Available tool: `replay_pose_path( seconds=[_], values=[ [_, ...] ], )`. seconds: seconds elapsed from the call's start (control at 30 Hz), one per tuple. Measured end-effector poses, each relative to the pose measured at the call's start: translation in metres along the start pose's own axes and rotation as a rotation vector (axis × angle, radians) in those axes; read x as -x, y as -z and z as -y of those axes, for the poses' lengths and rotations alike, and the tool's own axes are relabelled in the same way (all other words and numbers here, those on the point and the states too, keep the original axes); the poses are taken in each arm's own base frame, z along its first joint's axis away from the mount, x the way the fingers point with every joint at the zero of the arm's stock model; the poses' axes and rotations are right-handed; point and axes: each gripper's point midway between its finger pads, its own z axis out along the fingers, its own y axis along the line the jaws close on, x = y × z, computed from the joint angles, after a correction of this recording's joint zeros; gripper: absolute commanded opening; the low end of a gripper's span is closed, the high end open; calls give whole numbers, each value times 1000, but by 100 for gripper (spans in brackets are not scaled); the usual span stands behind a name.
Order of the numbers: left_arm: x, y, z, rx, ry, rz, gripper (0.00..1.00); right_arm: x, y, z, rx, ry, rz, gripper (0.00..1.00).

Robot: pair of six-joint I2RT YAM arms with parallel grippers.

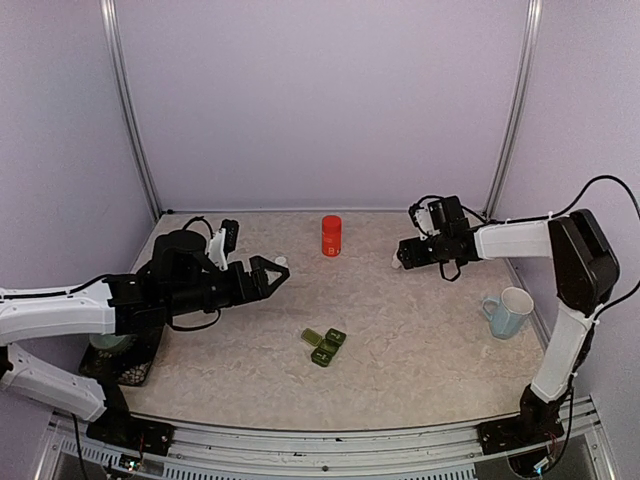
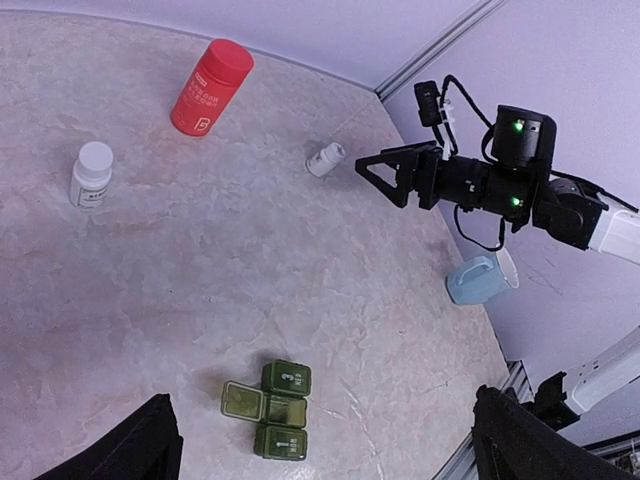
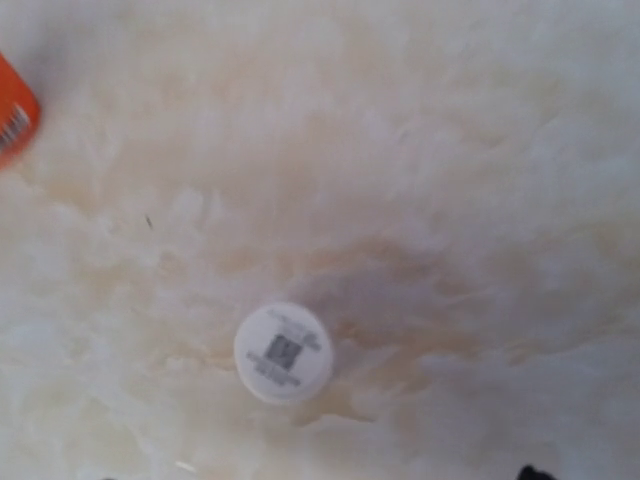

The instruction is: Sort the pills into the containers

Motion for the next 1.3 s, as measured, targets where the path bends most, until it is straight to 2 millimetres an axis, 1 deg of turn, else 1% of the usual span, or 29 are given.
replay_pose_path(
  seconds=[0.07, 0.13, 0.2, 0.3, 0.4, 0.53, 0.63, 0.73, 0.8, 0.83, 1.0, 1.07, 1.13, 1.23, 1.3],
  values=[
    [0, 1, -3, 13, -3, 0, 99, -13, -18, -1, 9, 1, -32, 82],
    [2, 3, -5, 21, -3, 5, 99, -23, -31, -3, 16, 1, -50, 81],
    [4, 5, -7, 28, -1, 10, 99, -27, -38, -3, 18, 3, -52, 79],
    [8, 8, -7, 30, 2, 21, 99, -24, -44, -3, 19, 6, -29, 73],
    [10, 10, -7, 30, 2, 27, 99, -20, -56, -4, 21, 8, -9, 70],
    [9, 10, -10, 43, 3, 24, 99, -23, -73, -4, 20, 10, -13, 67],
    [10, 11, -11, 47, 3, 27, 99, -27, -80, -4, 19, 12, -18, 59],
    [12, 12, -11, 49, 5, 34, 99, -25, -82, -5, 23, 15, -12, 45],
    [12, 12, -12, 53, 5, 36, 99, -22, -83, -6, 31, 20, -4, 33],
    [12, 12, -13, 55, 6, 36, 99, -20, -84, -8, 37, 20, 2, 31],
    [12, 12, -13, 56, 6, 36, 99, -15, -83, -13, 68, 28, 23, 32],
    [12, 12, -13, 56, 6, 35, 99, -17, -82, -15, 79, 31, 23, 32],
    [13, 12, -12, 57, 5, 33, 99, -23, -77, -18, 101, 33, 13, 32],
    [19, 11, -6, 50, 1, 33, 99, -30, -61, -30, 159, 41, -8, 32],
    [23, 8, -1, 47, -5, 31, 99, -28, -42, -43, 204, 55, -24, 32]
  ],
)
